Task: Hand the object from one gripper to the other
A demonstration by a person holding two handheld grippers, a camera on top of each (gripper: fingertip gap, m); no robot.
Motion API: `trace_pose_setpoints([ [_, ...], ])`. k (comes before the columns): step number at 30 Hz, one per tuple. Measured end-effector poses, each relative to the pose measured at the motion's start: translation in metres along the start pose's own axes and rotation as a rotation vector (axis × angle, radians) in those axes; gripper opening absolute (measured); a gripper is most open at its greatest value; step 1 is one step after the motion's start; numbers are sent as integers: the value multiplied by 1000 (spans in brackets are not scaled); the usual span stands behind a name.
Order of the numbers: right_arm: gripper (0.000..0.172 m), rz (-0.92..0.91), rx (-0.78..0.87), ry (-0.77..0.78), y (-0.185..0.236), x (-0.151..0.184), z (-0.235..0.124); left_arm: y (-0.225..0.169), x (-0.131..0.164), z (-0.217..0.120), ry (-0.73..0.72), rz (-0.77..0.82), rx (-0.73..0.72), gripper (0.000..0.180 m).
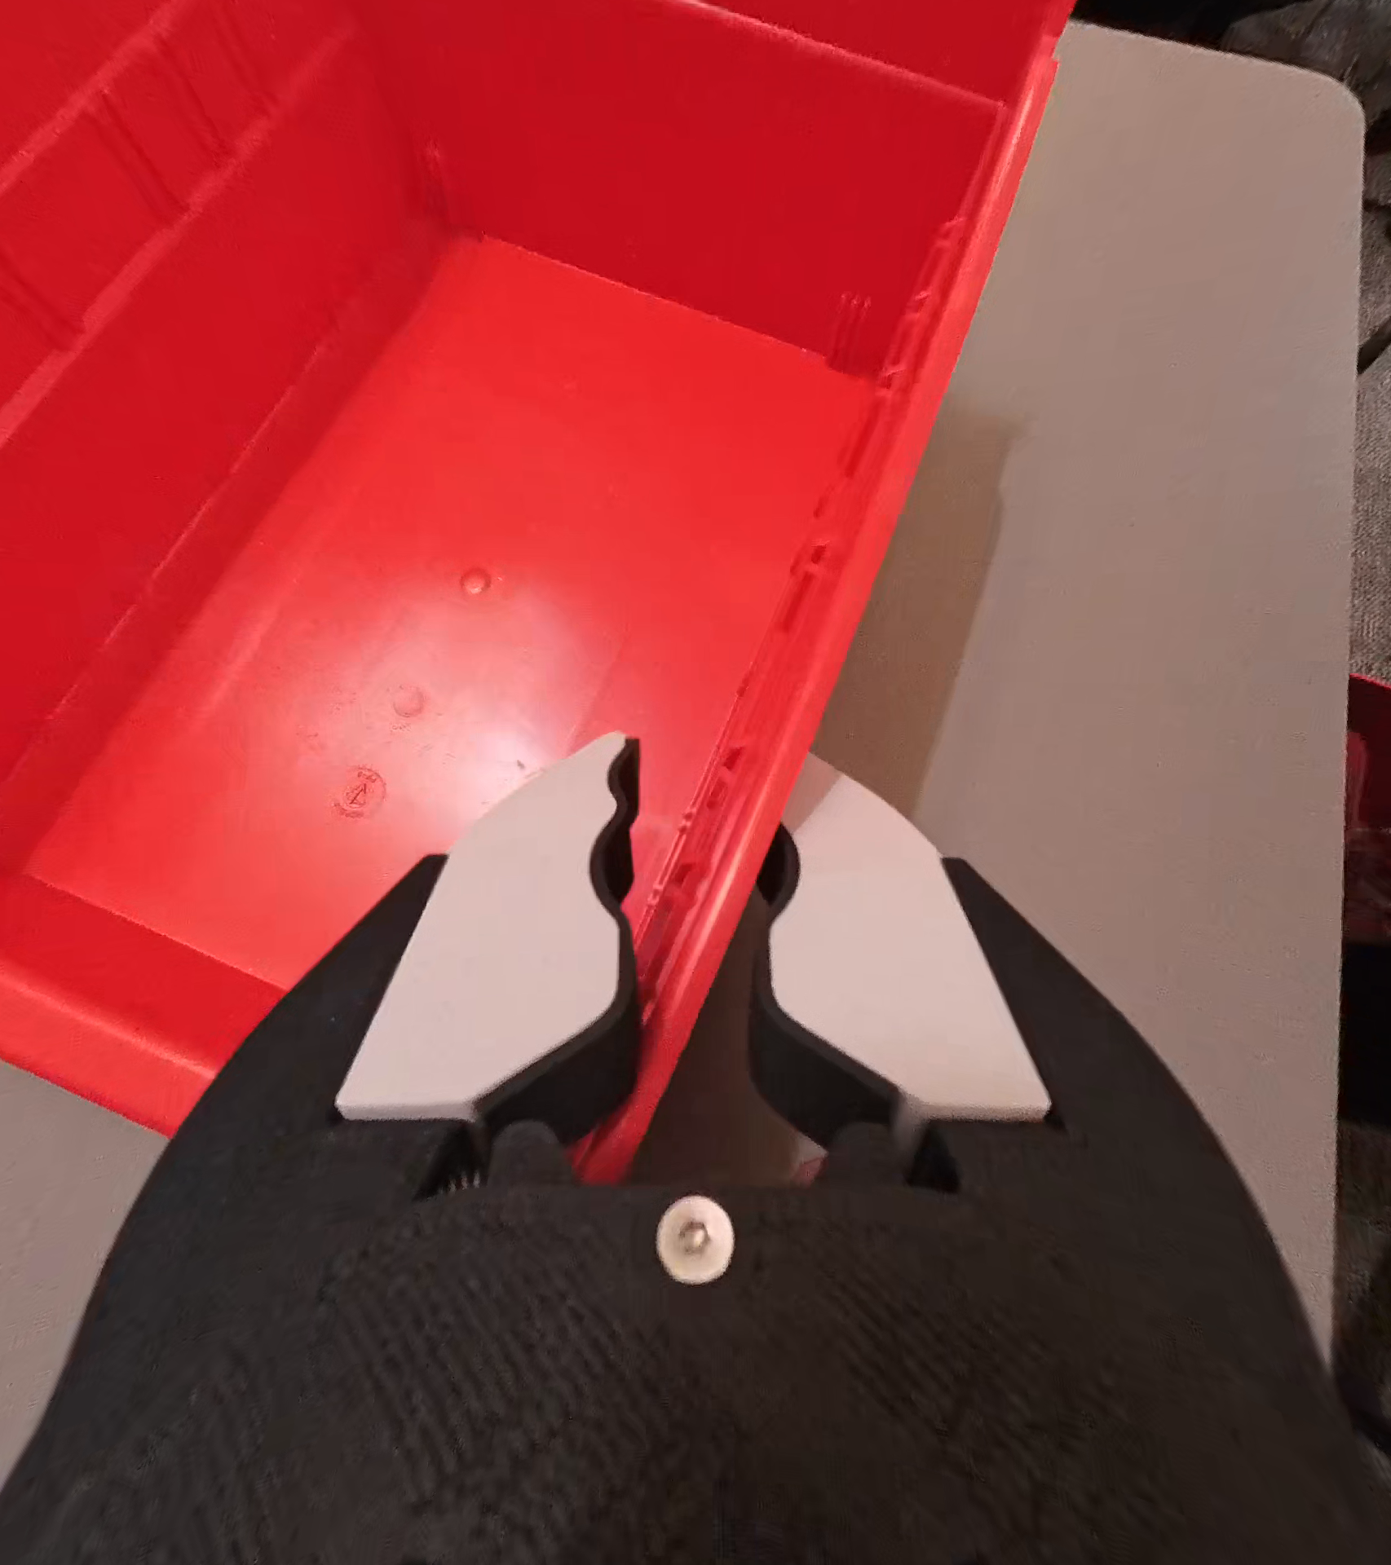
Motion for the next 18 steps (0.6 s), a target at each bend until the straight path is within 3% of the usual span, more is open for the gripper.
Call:
trace_pose_setpoints([
  [12,26,37,-29,-48,-18,-27,24,-13,-67,14,-12,-17,-16,4],
  [18,28,6,24,-72,-14,-28,18,-22,-83,18,-70,23,-40,8],
])
Point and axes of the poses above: each gripper's, where its closed fingertips meet, z out along the fingers, x out of its underside, y = z × x across the jaws, the point moved 8 cm from there along -z, back along the fingers, and after that the axes turned 13 degrees about y, right-handed, at the moved point
